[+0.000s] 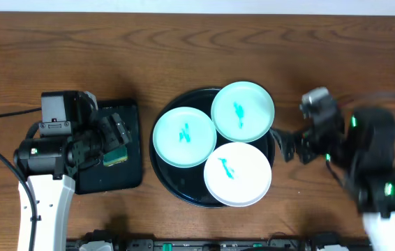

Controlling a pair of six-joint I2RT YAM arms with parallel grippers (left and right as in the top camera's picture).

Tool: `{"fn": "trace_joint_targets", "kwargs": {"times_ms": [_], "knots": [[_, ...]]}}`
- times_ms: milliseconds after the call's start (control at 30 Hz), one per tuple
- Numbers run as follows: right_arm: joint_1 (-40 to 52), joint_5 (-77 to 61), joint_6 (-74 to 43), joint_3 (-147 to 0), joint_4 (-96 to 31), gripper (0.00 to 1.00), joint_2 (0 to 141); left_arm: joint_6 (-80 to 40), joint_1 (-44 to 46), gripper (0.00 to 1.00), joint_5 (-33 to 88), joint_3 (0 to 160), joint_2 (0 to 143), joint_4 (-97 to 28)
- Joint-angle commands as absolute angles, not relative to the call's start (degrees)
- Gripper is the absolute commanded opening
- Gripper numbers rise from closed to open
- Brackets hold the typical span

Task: Clean dirty plates on tray and stack at the side
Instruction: 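Move the right gripper to the rear plate on the round tray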

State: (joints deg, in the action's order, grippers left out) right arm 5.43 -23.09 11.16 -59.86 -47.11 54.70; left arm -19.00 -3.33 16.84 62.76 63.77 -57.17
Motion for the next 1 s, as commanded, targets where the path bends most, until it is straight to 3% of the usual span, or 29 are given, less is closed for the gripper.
{"fn": "trace_joint_targets", "kwargs": {"times_ms": [0,233,967], "knots": [[5.37,-27.31,7.7,-72.18,-56.05,0.99,65.21,-17.89,-3.46,0.84,17.37,63.88,63.61,-57.36],[5.34,-27.0,1.19,-86.11,-74.04,0.99,80.49,-17.89,-3.46,0.84,17.37,63.88,63.61,-57.34],[5.34,-24.01,2.61,-85.78,-72.47,0.99,88.03,-17.87,-3.46,0.84,17.34,63.88,63.61,-58.19]]}}
